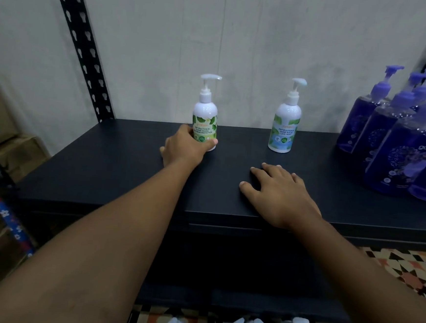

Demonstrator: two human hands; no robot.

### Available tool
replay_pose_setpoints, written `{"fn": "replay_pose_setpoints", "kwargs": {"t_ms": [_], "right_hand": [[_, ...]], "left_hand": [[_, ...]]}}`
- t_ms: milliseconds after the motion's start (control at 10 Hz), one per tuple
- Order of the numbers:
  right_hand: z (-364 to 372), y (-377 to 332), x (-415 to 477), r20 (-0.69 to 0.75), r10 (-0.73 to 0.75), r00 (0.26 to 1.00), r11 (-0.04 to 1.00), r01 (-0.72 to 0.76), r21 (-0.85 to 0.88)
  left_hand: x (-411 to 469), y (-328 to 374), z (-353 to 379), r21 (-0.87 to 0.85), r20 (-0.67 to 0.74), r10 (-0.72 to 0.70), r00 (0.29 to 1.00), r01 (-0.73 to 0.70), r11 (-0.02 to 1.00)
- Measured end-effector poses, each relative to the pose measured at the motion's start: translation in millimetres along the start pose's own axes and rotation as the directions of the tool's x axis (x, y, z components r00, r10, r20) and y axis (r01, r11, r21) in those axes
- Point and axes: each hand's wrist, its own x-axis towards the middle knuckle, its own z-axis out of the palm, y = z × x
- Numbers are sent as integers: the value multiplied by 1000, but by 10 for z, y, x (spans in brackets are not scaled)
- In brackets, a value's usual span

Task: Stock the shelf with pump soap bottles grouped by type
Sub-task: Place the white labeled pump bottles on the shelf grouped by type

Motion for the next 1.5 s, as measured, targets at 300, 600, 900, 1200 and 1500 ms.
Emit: {"fn": "replay_pose_setpoints", "kwargs": {"t_ms": [300, 600, 900, 1200, 1500], "right_hand": [[-2, -2, -4, 8, -2, 1000, 1000, 2, 5], [-11, -1, -11, 10, -11, 1000, 1000, 11, 15], [-9, 15, -10, -19, -15, 1000, 999, 16, 43], [-39, 80, -257, -336, -26, 941, 966, 111, 233], [76, 514, -1411, -478, 89, 874, 856, 179, 486]], "left_hand": [[175, 3, 68, 25, -38, -21, 999, 22, 999], [161, 15, 57, 8, -66, -33, 997, 34, 999], [122, 53, 6, -14, -57, -98, 994, 98, 995], [-709, 72, -264, 11, 35, -8, 999, 7, 1000], [-2222, 437, -302, -230, 112, 125, 986, -96, 968]]}}
